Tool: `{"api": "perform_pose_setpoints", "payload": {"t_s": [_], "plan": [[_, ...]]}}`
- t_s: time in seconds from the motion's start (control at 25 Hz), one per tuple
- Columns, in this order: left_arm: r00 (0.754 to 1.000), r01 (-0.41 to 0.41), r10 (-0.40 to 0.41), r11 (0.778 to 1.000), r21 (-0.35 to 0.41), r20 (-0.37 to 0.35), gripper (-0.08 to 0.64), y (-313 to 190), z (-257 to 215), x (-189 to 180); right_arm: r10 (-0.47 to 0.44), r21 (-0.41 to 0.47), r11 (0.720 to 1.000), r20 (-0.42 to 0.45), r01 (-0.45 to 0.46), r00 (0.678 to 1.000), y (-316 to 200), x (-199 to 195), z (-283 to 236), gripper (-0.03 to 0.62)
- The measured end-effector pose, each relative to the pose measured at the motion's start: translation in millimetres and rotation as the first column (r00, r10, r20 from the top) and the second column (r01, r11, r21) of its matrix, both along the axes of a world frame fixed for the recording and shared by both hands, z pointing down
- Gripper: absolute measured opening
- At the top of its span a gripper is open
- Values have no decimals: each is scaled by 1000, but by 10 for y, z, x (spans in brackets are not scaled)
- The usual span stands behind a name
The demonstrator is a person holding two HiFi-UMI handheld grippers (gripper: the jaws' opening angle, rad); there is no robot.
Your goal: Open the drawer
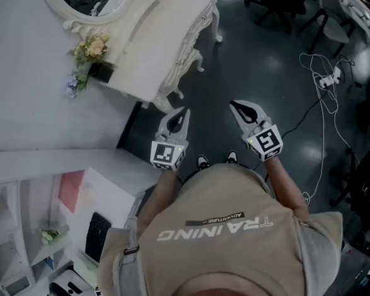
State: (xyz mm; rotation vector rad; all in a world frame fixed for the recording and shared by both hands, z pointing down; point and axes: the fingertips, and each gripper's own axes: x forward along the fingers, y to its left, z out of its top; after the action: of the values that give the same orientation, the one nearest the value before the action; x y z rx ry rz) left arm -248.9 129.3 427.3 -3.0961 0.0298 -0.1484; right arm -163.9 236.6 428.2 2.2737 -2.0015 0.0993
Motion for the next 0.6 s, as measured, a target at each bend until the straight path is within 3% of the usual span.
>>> {"api": "perform_pose_setpoints", "payload": {"t_s": [0.32,0.6], "plan": [[1000,-9,10,998,-55,11,6,-373,38,-172,29,-25,999,2,-29,1000,-208,-117,16,3],[998,-65,67,994,-85,21,6,-521,256,-225,116,-23,993,36,-116,993,-309,-189,104,3]]}}
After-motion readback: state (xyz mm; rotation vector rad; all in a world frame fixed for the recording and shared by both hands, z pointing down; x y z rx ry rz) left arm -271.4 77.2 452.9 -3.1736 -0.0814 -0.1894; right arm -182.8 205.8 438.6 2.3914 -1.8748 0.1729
